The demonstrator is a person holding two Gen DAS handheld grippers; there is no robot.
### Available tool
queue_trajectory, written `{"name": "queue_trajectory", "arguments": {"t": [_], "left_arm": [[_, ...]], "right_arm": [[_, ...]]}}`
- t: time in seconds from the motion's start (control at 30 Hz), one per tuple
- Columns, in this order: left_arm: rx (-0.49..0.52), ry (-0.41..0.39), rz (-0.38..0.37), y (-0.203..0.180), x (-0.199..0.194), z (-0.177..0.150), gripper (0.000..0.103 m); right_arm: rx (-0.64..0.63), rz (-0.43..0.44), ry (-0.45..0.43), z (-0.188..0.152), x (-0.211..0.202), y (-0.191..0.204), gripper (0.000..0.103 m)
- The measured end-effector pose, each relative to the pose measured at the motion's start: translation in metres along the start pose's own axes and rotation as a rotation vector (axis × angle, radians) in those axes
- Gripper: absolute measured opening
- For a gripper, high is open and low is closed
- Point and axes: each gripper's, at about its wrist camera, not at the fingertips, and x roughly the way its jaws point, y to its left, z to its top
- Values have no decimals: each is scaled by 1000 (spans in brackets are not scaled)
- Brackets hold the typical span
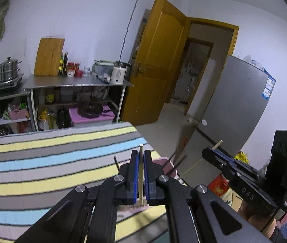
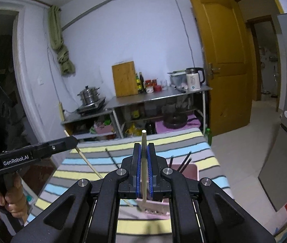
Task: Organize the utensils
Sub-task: 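Lower the wooden chopsticks in both grippers into the pink holder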
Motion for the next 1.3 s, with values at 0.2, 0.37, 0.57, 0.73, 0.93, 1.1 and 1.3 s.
{"name": "queue_trajectory", "arguments": {"t": [0.2,0.37,0.57,0.73,0.93,1.1,1.3], "left_arm": [[13,-5,16,0,24,9,5],[18,21,24,3,49,0,5],[14,66,31,10,78,-14,5],[6,116,42,18,100,-28,5],[6,173,40,23,119,-45,5],[23,196,38,21,122,-53,5],[32,150,32,17,101,-53,14]], "right_arm": [[4,-16,-6,2,13,-4,6],[9,-23,18,-7,29,-10,6],[10,-25,51,-21,44,-15,6],[8,-32,89,-35,60,-17,6],[2,-44,135,-50,75,-21,6],[13,-27,153,-54,76,-26,7],[9,-25,143,-54,65,-22,19]]}}
